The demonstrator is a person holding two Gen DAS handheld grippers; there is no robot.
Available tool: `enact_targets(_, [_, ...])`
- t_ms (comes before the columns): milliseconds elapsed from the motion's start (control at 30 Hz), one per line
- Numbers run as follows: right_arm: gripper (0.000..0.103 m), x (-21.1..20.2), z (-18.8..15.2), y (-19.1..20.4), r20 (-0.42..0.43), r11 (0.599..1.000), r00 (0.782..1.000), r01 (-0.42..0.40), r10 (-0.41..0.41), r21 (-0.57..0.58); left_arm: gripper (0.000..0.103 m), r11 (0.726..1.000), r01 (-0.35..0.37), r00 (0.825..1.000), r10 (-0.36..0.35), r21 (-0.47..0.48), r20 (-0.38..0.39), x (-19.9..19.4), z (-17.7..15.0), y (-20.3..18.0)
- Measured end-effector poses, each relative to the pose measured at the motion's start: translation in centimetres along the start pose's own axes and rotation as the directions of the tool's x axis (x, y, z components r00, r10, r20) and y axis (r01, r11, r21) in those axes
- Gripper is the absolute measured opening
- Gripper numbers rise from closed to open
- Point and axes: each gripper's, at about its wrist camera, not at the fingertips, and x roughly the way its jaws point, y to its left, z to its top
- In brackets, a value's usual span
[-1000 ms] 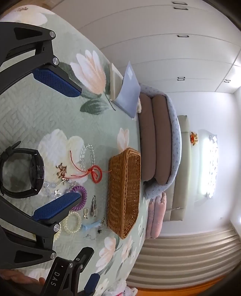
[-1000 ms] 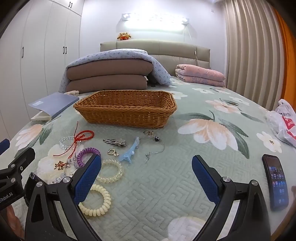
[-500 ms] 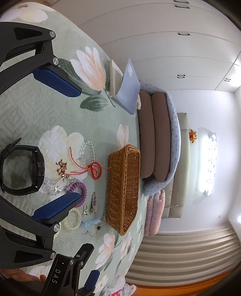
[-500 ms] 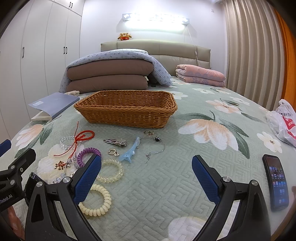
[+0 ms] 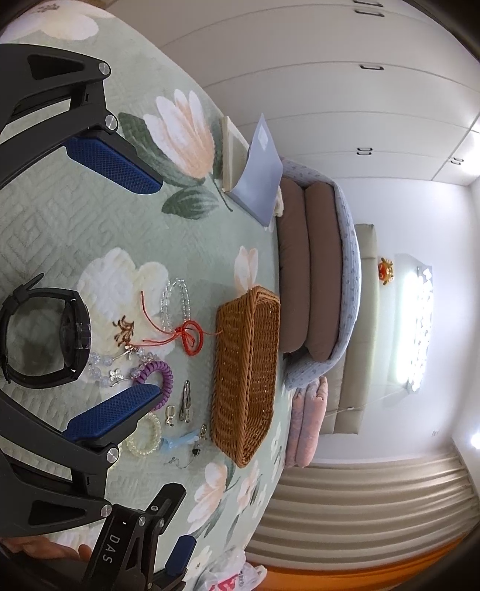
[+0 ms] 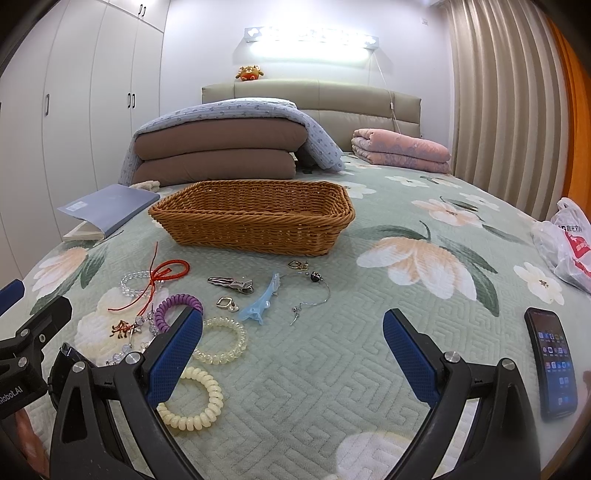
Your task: Organize jewelry
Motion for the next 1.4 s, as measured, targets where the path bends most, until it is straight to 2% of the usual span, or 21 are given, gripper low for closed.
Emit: enact_targets(1400, [0.099,0.26,0.03,0.05,-0.013,1.000,1.000,-0.007,0.007,0.001,0.102,0.999,0.031,0.999,-0.032,-0.016,-0.006,-0.10,-0.20,0.13])
